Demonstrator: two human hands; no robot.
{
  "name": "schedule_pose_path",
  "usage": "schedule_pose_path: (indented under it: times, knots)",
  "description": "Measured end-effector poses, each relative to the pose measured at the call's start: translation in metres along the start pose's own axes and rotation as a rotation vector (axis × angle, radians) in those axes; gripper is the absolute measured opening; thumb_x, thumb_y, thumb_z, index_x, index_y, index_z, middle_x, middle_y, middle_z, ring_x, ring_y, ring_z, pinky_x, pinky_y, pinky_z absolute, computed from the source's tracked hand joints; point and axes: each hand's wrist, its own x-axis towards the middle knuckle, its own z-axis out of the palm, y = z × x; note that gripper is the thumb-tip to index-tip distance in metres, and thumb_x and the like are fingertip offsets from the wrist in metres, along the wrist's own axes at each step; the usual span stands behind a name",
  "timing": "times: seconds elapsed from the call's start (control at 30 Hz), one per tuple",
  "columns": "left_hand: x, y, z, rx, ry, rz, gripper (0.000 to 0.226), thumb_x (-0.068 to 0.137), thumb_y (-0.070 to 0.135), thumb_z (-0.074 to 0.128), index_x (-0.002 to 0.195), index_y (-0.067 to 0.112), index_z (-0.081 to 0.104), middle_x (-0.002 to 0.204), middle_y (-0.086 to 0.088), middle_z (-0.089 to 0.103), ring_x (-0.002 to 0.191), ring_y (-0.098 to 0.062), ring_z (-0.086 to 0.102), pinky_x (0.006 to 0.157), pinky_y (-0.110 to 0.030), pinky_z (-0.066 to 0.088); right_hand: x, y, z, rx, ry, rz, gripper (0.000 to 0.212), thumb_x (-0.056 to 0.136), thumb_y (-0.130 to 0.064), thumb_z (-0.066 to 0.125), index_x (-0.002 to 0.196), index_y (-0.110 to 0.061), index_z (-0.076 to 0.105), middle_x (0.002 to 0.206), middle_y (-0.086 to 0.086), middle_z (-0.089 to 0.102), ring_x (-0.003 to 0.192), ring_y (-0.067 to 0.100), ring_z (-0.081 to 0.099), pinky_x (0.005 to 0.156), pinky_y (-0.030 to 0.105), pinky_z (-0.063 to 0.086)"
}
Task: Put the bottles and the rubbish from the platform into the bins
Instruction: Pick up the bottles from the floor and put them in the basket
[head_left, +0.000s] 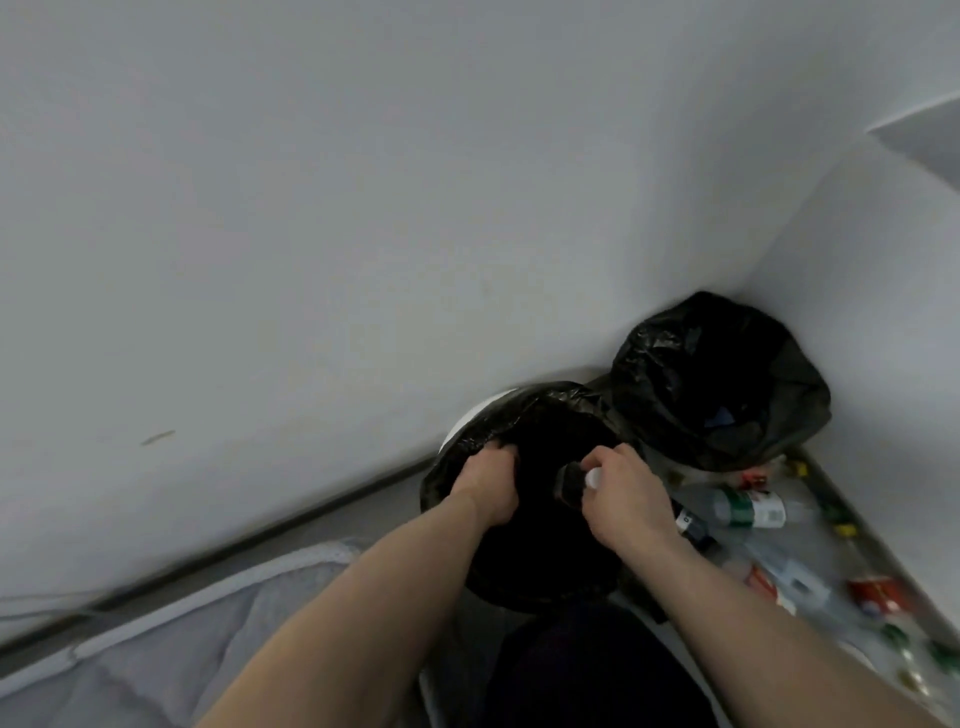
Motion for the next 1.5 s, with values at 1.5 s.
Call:
schedule_pose_path:
  times: [1.5]
  knots:
    - [0.013, 0.004, 0.014, -0.229, 0.007, -0.188, 0.065, 0.084, 0.002, 0.062, 0.143, 0.021, 0.04, 0.134, -0.016, 0.055, 0.123, -0.04, 0.058, 0.106, -0.044, 0.047, 0.049, -0.002, 0.041, 0.047, -0.141, -0.084, 0.078, 0.082, -0.001, 0.061, 0.152, -0.024, 0.036, 0.158, -0.003, 0.028, 0.126, 0.034, 0.056, 0.108, 0.042, 0.044]
